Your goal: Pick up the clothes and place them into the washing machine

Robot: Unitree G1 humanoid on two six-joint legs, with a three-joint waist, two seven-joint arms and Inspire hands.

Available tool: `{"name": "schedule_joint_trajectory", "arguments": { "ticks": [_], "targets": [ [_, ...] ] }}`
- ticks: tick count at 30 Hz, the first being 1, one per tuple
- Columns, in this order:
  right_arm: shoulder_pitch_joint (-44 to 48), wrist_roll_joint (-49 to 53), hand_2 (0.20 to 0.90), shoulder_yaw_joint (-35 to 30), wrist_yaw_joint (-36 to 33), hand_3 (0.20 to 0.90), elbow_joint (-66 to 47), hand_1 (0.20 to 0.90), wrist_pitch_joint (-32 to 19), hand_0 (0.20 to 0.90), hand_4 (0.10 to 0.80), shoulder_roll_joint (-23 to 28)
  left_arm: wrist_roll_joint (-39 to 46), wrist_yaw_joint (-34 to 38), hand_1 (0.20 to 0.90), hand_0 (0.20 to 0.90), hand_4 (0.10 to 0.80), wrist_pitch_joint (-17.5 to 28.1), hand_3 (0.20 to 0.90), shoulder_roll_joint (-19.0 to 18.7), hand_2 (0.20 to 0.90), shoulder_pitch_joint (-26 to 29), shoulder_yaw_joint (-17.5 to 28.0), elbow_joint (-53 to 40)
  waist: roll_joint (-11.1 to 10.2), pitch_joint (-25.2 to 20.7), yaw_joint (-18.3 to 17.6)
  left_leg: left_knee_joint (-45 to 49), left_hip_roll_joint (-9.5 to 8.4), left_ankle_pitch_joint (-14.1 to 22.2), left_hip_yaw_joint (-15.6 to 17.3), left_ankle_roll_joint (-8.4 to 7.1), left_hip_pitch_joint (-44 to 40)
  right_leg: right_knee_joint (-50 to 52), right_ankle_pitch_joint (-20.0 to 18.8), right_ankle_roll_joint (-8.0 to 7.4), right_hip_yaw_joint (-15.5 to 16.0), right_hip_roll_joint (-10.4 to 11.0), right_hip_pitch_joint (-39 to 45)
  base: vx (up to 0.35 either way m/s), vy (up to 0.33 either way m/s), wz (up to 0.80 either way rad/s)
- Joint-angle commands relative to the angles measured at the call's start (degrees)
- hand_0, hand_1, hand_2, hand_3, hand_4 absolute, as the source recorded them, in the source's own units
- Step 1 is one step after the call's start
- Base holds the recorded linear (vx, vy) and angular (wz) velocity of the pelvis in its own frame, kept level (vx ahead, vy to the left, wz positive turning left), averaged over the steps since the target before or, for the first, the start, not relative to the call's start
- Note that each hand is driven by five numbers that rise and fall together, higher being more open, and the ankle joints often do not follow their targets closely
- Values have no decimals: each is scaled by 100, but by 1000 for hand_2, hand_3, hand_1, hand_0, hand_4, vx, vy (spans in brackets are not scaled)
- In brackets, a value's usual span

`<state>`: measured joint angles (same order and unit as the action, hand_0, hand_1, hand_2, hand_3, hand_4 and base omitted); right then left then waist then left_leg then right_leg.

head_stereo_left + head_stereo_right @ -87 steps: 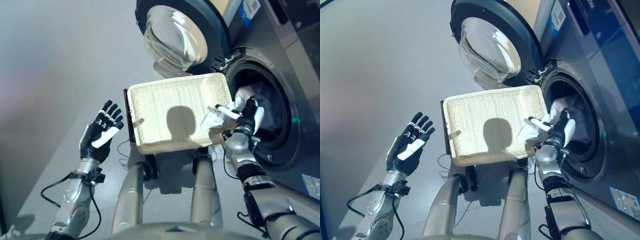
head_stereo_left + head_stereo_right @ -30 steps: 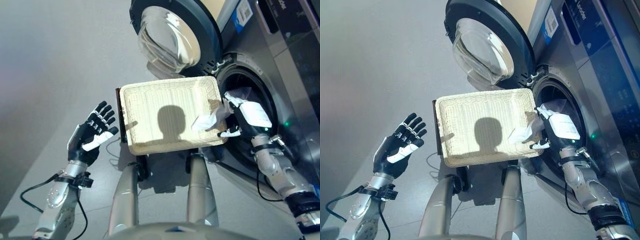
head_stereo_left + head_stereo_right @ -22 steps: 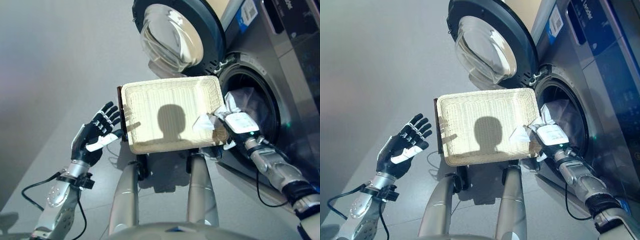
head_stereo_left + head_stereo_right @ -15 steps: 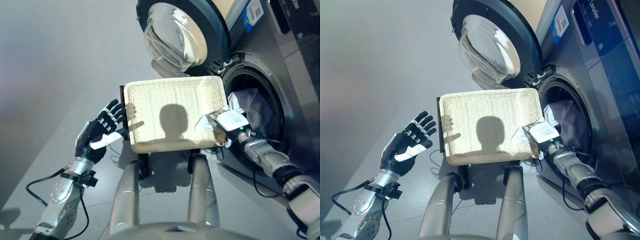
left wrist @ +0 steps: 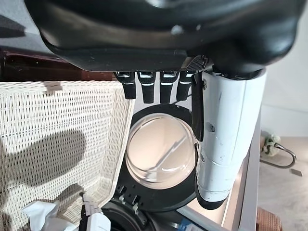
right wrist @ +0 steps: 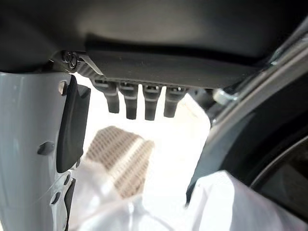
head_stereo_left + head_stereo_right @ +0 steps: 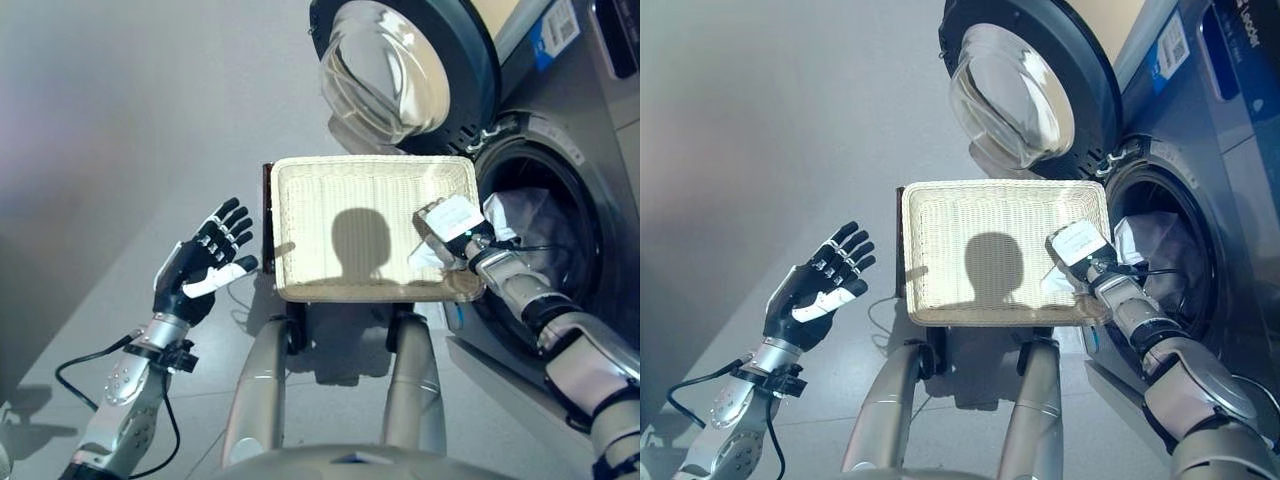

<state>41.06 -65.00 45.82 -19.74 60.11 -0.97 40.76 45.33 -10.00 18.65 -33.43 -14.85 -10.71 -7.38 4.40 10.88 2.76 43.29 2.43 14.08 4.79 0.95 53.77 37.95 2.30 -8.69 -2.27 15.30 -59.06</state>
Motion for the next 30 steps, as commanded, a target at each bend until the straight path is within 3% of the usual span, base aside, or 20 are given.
{"name": "schedule_joint_trajectory", "arguments": {
  "ticks": [1, 3, 5, 20, 21, 22, 30],
  "targets": [
    [395, -47, 900, 11, -139, 900, 31, 900, 365, 900, 800, 118, -142, -20, 900, 900, 800, 394, 900, 42, 900, 1, 340, -785, 172, -77, -73, -811, 193, -656, -352, -444, 155, 2, 182, 25, -128, 10, -11, -110, 15, 18],
    [400, -13, 900, -17, -153, 900, 122, 900, 397, 900, 800, 76, -159, -1, 900, 900, 800, 394, 900, 59, 900, 0, 354, -812, 181, -23, -76, -789, 177, -819, -331, -406, 254, -23, 22, 63, -128, 26, -81, -57, 10, 7],
    [396, 93, 900, -143, -198, 900, 297, 900, 485, 900, 800, 13, -196, 42, 900, 900, 800, 409, 900, 107, 900, -14, 399, -868, 218, 2, -46, -642, 177, -605, -375, -430, 279, 168, 262, 44, -172, 6, -105, 93, -9, 4],
    [298, 162, 900, -741, -458, 900, 865, 900, 1096, 900, 800, -350, -232, 258, 900, 900, 800, 447, 900, 371, 900, 40, 566, -1100, 282, 11, -62, 340, 188, -192, -397, -372, 774, 1110, 658, 172, -328, 1, -619, 1, 0, 1],
    [300, 136, 631, -782, -462, 631, 968, 631, 1199, 631, 608, -404, -251, 276, 900, 900, 800, 431, 900, 365, 900, 31, 590, -1123, 295, 11, -60, 326, 189, -185, -380, -369, 779, 1101, 666, 180, -341, -7, -624, 25, 6, -3],
    [290, 118, 200, -800, -465, 200, 1001, 200, 1242, 200, 300, -417, -256, 286, 900, 900, 800, 429, 900, 359, 900, 24, 610, -1133, 300, 11, -57, 337, 190, -183, -380, -368, 789, 1108, 669, 183, -345, -13, -632, 0, 0, 0],
    [295, 125, 200, -927, -402, 200, 1287, 200, 1474, 200, 300, -441, -265, 319, 900, 900, 800, 423, 900, 332, 900, 11, 721, -1188, 311, -24, -56, 353, 172, -181, -374, -358, 844, 1180, 700, 198, -374, -30, -734, 0, 0, 0]
  ]
}}
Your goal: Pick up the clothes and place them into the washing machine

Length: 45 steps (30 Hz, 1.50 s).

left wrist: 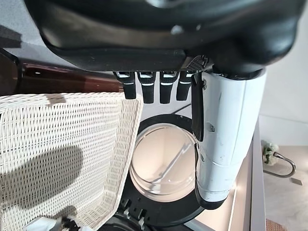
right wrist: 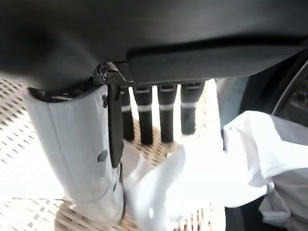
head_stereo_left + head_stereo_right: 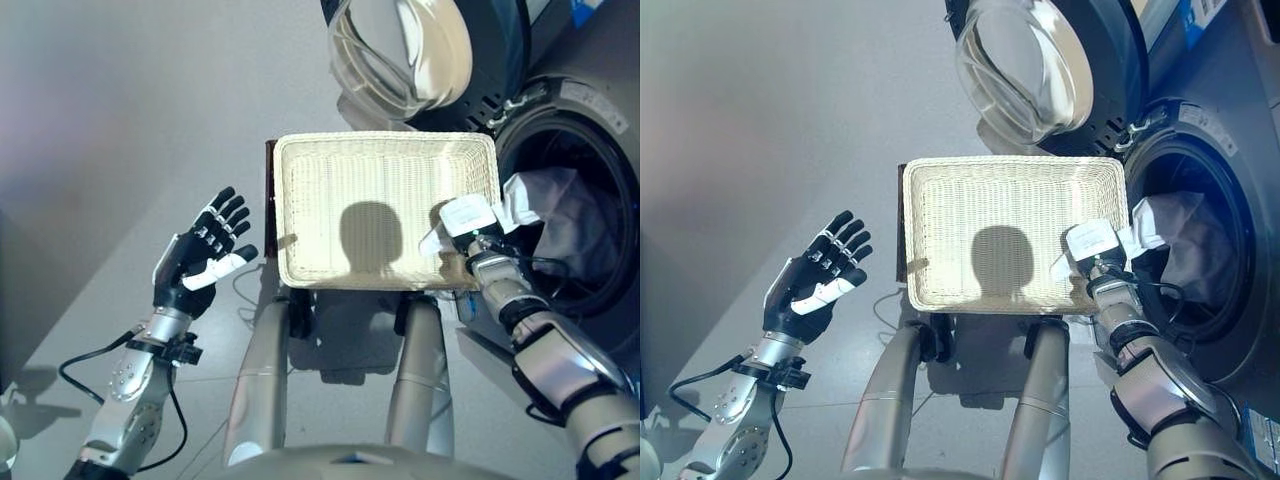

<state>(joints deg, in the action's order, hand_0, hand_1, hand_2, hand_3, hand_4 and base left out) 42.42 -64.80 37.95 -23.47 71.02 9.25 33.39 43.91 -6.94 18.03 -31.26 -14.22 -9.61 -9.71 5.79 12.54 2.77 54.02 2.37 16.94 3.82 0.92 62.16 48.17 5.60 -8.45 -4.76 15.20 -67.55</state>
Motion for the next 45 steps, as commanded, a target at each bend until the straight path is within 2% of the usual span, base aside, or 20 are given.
{"name": "schedule_joint_trajectory", "arguments": {
  "ticks": [1, 10, 13, 14, 16, 18, 19, 21, 23, 24, 26, 28, 31, 32, 37, 41, 45],
  "targets": [
    [171, 127, 200, -152, -33, 200, 223, 200, 459, 200, 300, 291, -123, 14, 900, 900, 800, 476, 900, 117, 900, -57, 621, -964, 169, -196, -54, -726, 174, -472, -278, -354, 12, 160, 371, 175, -127, -24, 103, 0, 0, 0],
    [217, 394, 200, -283, -120, 200, 374, 200, 481, 200, 300, 182, -101, 32, 900, 900, 800, 504, 900, 100, 900, -94, 680, -976, 170, -214, -45, -655, 182, -464, -287, -343, 101, 270, 394, 197, -108, -51, 0, -1, 0, 0],
    [274, 1047, 200, -719, -380, 200, 225, 200, 428, 200, 300, 152, -119, 90, 900, 900, 800, 487, 900, 120, 900, -85, 723, -977, 162, -204, -69, -657, 195, -478, -275, -337, 112, 259, 366, 204, -122, -67, -15, -2, 2, -1],
    [293, 1650, 200, -1106, -647, 200, 136, 200, 332, 200, 300, 115, -115, 121, 900, 900, 800, 499, 900, 138, 900, -77, 726, -976, 159, -196, -83, -669, 206, -488, -267, -329, 110, 240, 342, 210, -123, -74, -11, -16, 7, -7],
    [206, 3901, 200, -2180, -1072, 200, -209, 200, -523, 200, 300, -186, -97, 206, 900, 900, 800, 502, 900, 203, 900, -65, 741, -861, 154, -171, -151, -694, 217, -517, -244, -314, 111, 197, 299, 231, -118, -114, -7, -13, 2, -6],
    [32, 5280, 200, -2593, -1000, 200, -573, 200, -1208, 200, 300, -339, -89, 202, 900, 900, 800, 498, 900, 179, 900, -55, 732, -704, 110, -162, -186, -685, 228, -506, -250, -309, 113, 189, 310, 245, -113, -142, 1, -3, -26, -12],
    [-84, 6141, 200, -2836, -893, 200, -855, 200, -1602, 200, 300, -377, -43, 181, 900, 900, 800, 490, 900, 168, 900, -65, 744, -633, 93, -156, -208, -668, 234, -502, -254, -307, 121, 200, 319, 248, -104, -153, -4, -3, -43, -14],
    [-289, 7315, 200, -3184, -746, 200, -1125, 200, -2064, 200, 300, -408, 99, 133, 900, 900, 800, 507, 900, 115, 900, -105, 756, -597, 62, -157, -227, -617, 241, -490, -273, -313, 155, 224, 335, 249, -103, -159, -17, -5, -40, 0],
    [-407, 8287, 200, -3480, -511, 200, -1249, 200, -2479, 200, 300, -526, 277, 62, 900, 900, 800, 538, 900, 90, 900, -150, 753, -608, 52, -152, -244, -587, 247, -484, -284, -318, 183, 234, 351, 251, -101, -162, -24, -2, -20, 1],
    [-414, 8307, 200, -3484, -494, 200, -1241, 200, -2491, 200, 300, -521, 286, 54, 900, 900, 800, 541, 900, 81, 900, -151, 750, -605, 46, -158, -237, -583, 248, -481, -283, -318, 185, 238, 354, 251, -103, -163, -28, 2, -31, -4],
    [-401, 9941, 200, -4017, -58, 200, -1268, 200, -3118, 200, 300, -775, 525, -43, 900, 900, 800, 617, 900, 80, 900, -166, 679, -616, 53, -156, -233, -577, 262, -470, -260, -322, 182, 253, 381, 246, -96, -161, -43, 2, -8, -2],
    [-260, 11137, 200, -4507, 101, 200, -1240, 200, -3530, 200, 300, -976, 646, -57, 900, 900, 800, 642, 900, 91, 900, -144, 581, -623, 78, -169, -241, -608, 265, -460, -249, -324, 155, 250, 395, 239, -99, -163, -44, 0, 0, 0],
    [20, 13160, 200, -5223, 695, 200, -1244, 200, -4048, 200, 300, -1377, 784, -56, 900, 900, 800, 569, 900, 85, 900, -38, 341, -598, 125, -183, -228, -646, 258, -450, -230, -337, 96, 254, 440, 241, -110, -169, -10, 7, -6, -1],
    [29, 13384, 200, -5254, 891, 200, -1150, 200, -4056, 200, 300, -1363, 837, -80, 900, 900, 800, 541, 900, 41, 900, -5, 297, -587, 113, -178, -216, -656, 255, -452, -235, -339, 75, 254, 452, 242, -108, -161, 8, 17, -30, -3],
    [399, 14424, 200, -5699, 939, 200, -829, 200, -4255, 200, 300, -1395, 1003, -110, 900, 900, 800, 517, 900, 16, 900, 79, 40, -585, 206, -196, -156, -726, 236, -478, -224, -353, 15, 291, 502, 235, -137, -161, 46, 0, 0, 0],
    [725, 14202, 200, -5480, 721, 200, -526, 200, -4120, 200, 300, -1166, 1004, -133, 900, 900, 800, 540, 900, -92, 900, 156, -53, -596, 265, -157, -81, -800, 245, -536, -195, -376, -15, 269, 488, 238, -152, -157, 60, 0, 0, 0],
    [937, 14260, 200, -5547, 625, 200, -393, 200, -4139, 200, 300, -967, 1005, -141, 900, 900, 800, 579, 900, -135, 900, 157, -60, -663, 334, -137, -14, -879, 241, -577, -174, -385, -41, 243, 484, 231, -180, -143, 54, 0, 0, 0]
  ]
}}
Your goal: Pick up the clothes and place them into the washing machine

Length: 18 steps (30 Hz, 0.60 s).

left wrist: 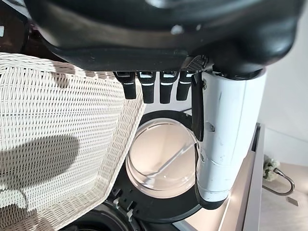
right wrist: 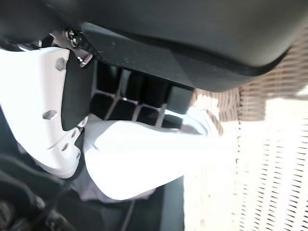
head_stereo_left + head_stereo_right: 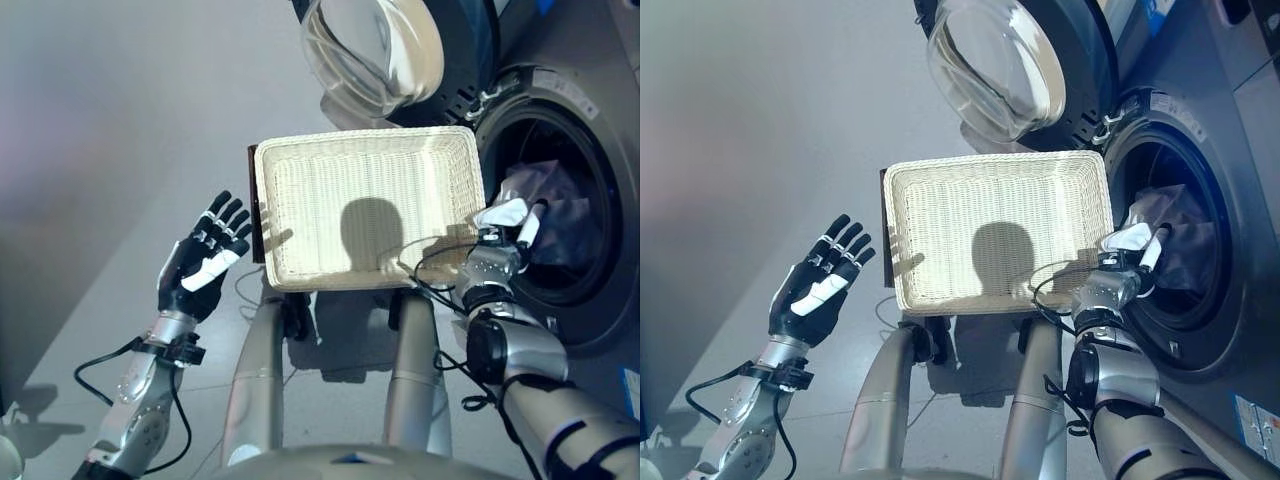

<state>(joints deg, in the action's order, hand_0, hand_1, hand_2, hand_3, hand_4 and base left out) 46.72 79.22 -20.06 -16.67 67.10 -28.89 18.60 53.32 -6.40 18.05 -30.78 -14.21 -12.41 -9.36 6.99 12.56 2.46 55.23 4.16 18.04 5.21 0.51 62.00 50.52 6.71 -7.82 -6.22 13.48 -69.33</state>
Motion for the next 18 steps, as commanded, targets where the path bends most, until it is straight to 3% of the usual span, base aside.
{"name": "schedule_joint_trajectory", "arguments": {
  "ticks": [1, 5, 11, 12, 13, 18],
  "targets": [
    [569, -87, 200, 207, -86, 200, 24, 200, -379, 200, 300, 604, 59, -189, 900, 900, 800, 607, 900, -209, 900, 169, 239, -729, 241, -130, 24, -1031, 53, -705, -306, -350, -33, 3, 378, 166, -43, 35, 229, 0, 0, 0],
    [613, 150, 200, -117, -222, 200, 4, 200, -651, 200, 300, 970, 95, -225, 900, 900, 800, 608, 900, -271, 900, 175, 286, -774, 351, -158, 20, -1161, 13, -786, -329, -383, -89, 8, 422, 161, -56, 60, 254, 9, -7, 4],
    [651, 7, 200, -572, -980, 200, 291, 200, -924, 200, 300, 1967, 159, -181, 900, 900, 800, 647, 900, -395, 900, 79, 510, -986, 504, -174, 8, -1405, 3, -1010, -309, -407, -107, -66, 320, 183, -68, 77, 174, -3, -8, 9],
    [636, -7, 200, -659, -1102, 200, 304, 200, -986, 200, 300, 2083, 173, -166, 900, 900, 800, 655, 900, -378, 900, 76, 539, -1029, 517, -207, 3, -1396, -4, -890, -344, -437, -150, -17, 456, 158, -101, 59, 198, -74, 5, 0],
    [593, -74, 200, -716, -1225, 200, 318, 200, -996, 200, 300, 2223, 172, -139, 900, 900, 800, 650, 900, -381, 900, 71, 547, -1049, 536, -172, -17, -1420, 6, -1018, -307, -417, -100, -55, 325, 177, -94, 69, 141, 0, 0, 0],
    [344, -200, 200, -915, -1507, 200, 521, 200, -984, 200, 300, 2824, 229, -132, 900, 900, 800, 668, 900, -395, 900, 14, 698, -1098, 560, -248, -82, -1400, 18, -910, -308, -431, -119, -10, 410, 132, -108, 65, 130, 9, 1, 2]
  ]
}}
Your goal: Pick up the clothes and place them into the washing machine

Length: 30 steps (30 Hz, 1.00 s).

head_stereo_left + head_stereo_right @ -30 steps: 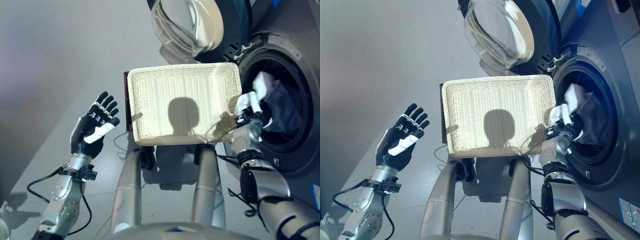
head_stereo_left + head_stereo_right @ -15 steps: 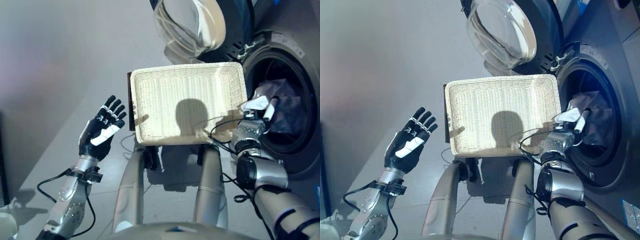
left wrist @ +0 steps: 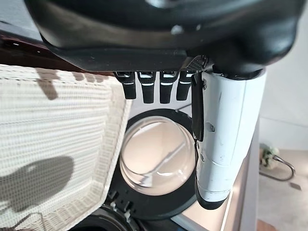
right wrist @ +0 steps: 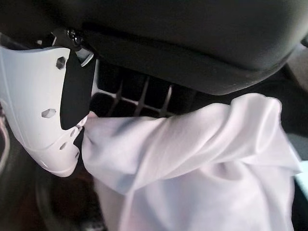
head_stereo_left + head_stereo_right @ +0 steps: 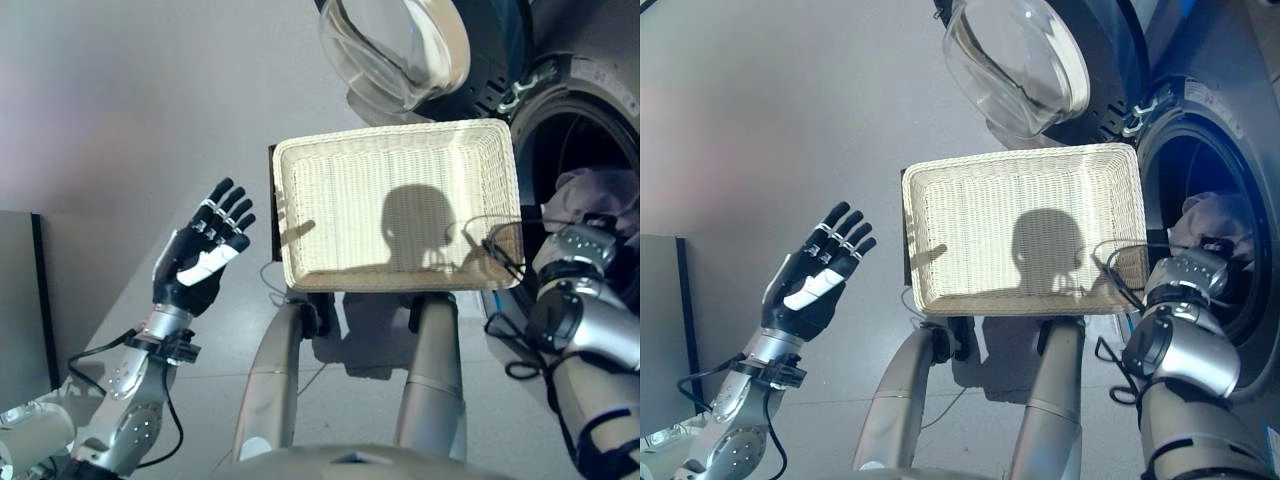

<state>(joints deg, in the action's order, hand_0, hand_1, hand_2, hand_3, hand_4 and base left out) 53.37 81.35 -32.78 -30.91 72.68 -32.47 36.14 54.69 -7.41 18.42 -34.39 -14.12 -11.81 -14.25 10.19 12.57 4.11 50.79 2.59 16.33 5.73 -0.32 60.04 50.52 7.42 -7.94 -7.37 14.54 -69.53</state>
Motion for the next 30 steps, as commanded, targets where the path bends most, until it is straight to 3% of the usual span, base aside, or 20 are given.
{"name": "schedule_joint_trajectory", "arguments": {
  "ticks": [1, 7, 15, 16, 18, 30],
  "targets": [
    [-382, -426, 200, 331, -115, 200, 5, 200, -627, 200, 300, 1183, 112, -37, 900, 900, 800, 634, 900, -46, 900, -16, 676, -593, 233, -230, -278, -961, 189, -809, -333, -332, 120, -35, 258, 154, 23, -32, 100, 80, -8, 4],
    [-447, -510, 200, 399, -204, 200, 101, 200, -739, 200, 300, 1430, 149, 42, 900, 900, 800, 702, 900, -119, 900, -19, 778, -670, 160, -357, -323, -908, 210, -697, -318, -340, 144, -15, 296, 127, 7, -58, 54, 16, 7, -1],
    [-280, -744, 200, 817, 69, 200, -351, 200, -795, 200, 300, 898, 97, 95, 900, 900, 800, 773, 900, -76, 900, 21, 754, -643, 107, -363, -306, -952, 241, -678, -284, -325, 154, -59, 262, 135, -10, -85, 31, 6, 1, -5],
    [-276, -754, 345, 834, 99, 345, -354, 345, -769, 345, 404, 887, 93, 87, 900, 900, 800, 775, 900, -77, 900, 23, 742, -643, 99, -351, -310, -956, 240, -709, -280, -318, 169, -71, 230, 140, -7, -88, 23, -9, -2, -7],
    [-204, -759, 900, 877, 84, 900, -242, 900, -776, 900, 800, 857, 81, 66, 900, 900, 800, 796, 900, -106, 900, 19, 714, -631, 93, -320, -298, -954, 241, -799, -254, -300, 210, -96, 140, 161, 27, -74, -1, -87, -5, -8],
    [-169, -954, 900, 998, 151, 900, -466, 900, -808, 900, 800, 654, 114, -44, 900, 900, 800, 756, 900, -153, 900, -44, 668, -526, 27, -326, -305, -950, 260, -739, -304, -308, 128, -141, 190, 145, 81, -112, 172, 9, -3, 0]
  ]
}}
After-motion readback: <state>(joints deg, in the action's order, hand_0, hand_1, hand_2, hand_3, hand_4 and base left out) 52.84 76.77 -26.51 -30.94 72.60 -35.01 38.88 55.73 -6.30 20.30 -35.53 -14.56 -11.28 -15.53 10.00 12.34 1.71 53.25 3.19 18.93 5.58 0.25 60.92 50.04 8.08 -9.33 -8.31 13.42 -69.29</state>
